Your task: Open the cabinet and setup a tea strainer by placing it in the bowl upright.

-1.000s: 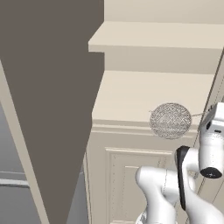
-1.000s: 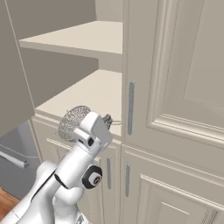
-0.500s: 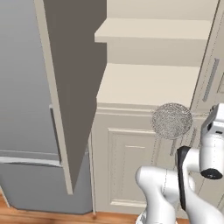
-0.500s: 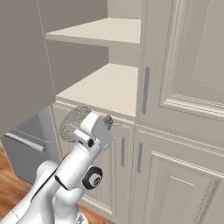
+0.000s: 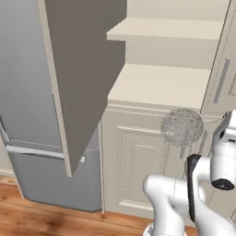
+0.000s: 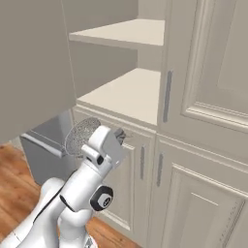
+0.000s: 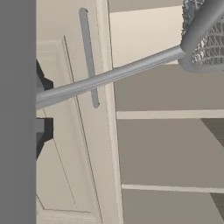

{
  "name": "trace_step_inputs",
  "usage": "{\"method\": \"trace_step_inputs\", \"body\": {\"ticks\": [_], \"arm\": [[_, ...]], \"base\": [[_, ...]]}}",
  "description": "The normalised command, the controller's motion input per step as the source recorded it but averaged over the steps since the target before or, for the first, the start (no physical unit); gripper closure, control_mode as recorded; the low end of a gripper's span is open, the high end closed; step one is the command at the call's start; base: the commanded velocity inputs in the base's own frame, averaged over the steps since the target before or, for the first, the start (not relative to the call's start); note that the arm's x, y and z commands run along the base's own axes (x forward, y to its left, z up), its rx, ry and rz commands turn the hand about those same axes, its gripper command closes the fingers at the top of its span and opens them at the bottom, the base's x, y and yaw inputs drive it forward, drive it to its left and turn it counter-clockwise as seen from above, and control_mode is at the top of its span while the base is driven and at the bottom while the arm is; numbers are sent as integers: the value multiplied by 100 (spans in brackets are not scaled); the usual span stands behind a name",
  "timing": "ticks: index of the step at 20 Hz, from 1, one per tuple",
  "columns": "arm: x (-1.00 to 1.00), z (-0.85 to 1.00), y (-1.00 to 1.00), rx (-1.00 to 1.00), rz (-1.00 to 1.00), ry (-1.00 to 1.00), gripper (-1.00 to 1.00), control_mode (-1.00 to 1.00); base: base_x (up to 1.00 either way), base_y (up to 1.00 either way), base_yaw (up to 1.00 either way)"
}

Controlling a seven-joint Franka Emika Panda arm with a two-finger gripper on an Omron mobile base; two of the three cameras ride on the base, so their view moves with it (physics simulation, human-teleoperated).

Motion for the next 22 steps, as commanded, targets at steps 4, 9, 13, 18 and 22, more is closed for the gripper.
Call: {"method": "trace_step_inputs", "body": {"ticks": [4, 9, 13, 18, 22], "arm": [[0, 0, 0, 0, 0, 0, 100, 100], [0, 0, 0, 0, 0, 0, 100, 100], [0, 0, 0, 0, 0, 0, 100, 100], [0, 0, 0, 0, 0, 0, 100, 100], [0, 0, 0, 0, 0, 0, 100, 100]], "base": [[-66, -14, 38], [-70, -9, 46], [-60, -9, 54], [-57, -2, 55], [-57, 0, 56]]}}
